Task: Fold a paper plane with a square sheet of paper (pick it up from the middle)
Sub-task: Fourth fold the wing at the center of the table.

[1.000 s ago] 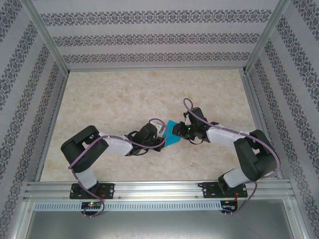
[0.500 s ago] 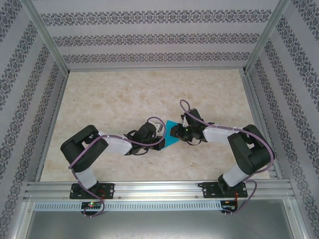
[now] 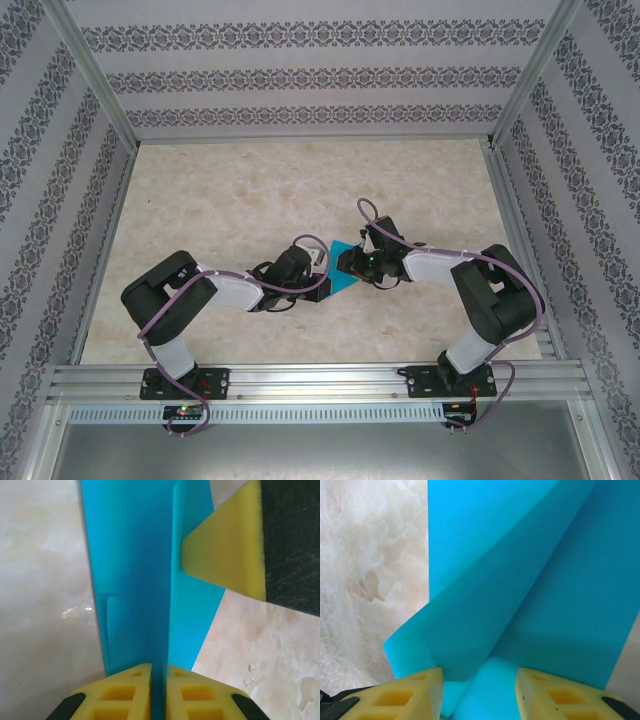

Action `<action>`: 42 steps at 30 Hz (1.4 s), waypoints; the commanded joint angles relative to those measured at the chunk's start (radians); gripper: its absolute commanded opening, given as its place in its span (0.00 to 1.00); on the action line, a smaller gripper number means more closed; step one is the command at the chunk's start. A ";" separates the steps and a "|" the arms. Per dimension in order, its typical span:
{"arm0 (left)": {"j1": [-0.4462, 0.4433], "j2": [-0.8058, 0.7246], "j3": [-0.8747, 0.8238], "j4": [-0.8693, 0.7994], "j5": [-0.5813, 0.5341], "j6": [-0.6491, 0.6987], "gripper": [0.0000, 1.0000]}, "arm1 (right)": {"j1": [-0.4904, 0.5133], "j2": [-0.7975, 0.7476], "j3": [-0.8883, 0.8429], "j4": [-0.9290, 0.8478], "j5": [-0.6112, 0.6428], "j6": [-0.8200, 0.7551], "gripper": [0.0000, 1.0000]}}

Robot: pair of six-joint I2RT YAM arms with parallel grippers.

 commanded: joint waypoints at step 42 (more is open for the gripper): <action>0.032 -0.022 0.042 -0.072 0.015 0.013 0.07 | 0.060 0.224 0.163 -0.422 0.242 0.015 0.48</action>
